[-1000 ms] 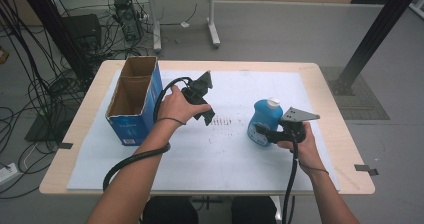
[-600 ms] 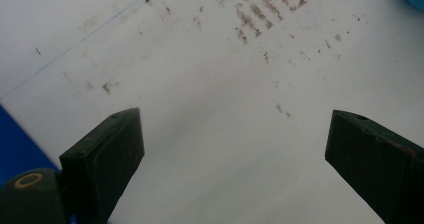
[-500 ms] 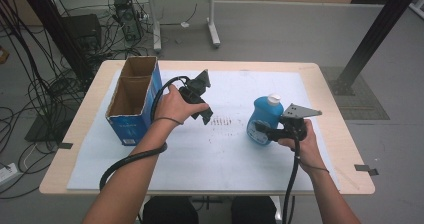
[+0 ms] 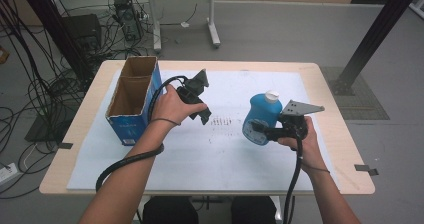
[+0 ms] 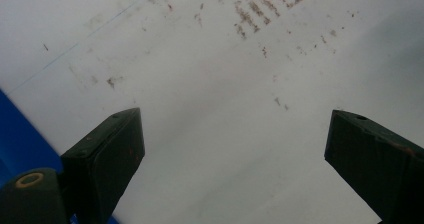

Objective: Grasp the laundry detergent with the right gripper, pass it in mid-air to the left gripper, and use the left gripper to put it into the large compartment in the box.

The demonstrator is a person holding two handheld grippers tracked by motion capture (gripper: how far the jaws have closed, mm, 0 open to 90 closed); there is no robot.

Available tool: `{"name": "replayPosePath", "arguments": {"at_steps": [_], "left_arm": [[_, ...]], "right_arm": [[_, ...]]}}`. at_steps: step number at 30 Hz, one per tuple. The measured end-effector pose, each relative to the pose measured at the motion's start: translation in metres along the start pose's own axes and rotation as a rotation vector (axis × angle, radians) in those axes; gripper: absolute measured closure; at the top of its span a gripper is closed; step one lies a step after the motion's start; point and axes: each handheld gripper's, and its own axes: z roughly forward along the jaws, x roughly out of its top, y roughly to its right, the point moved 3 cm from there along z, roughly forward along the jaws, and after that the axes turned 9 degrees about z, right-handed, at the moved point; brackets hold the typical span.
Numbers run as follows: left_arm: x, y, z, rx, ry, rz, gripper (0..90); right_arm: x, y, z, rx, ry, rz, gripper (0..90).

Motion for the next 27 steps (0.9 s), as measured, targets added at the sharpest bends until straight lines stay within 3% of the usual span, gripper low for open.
{"name": "replayPosePath", "arguments": {"at_steps": [10, 17, 25, 27], "left_arm": [[-0.003, 0.001, -0.007, -0.004, 0.005, 0.017, 9.3], [-0.010, 0.002, -0.031, -0.020, 0.019, 0.075, 9.2], [-0.020, 0.002, -0.060, -0.027, 0.028, 0.146, 9.1], [-0.021, 0.001, -0.066, -0.044, 0.023, 0.175, 9.0]], "right_arm": [[0.006, -0.011, 0.005, 0.068, -0.005, -0.040, 43.7], [0.008, -0.019, 0.009, 0.115, -0.008, -0.067, 43.7], [0.008, -0.022, 0.014, 0.137, -0.014, -0.072, 43.7], [0.008, -0.023, 0.016, 0.145, -0.019, -0.079, 43.7]]}}
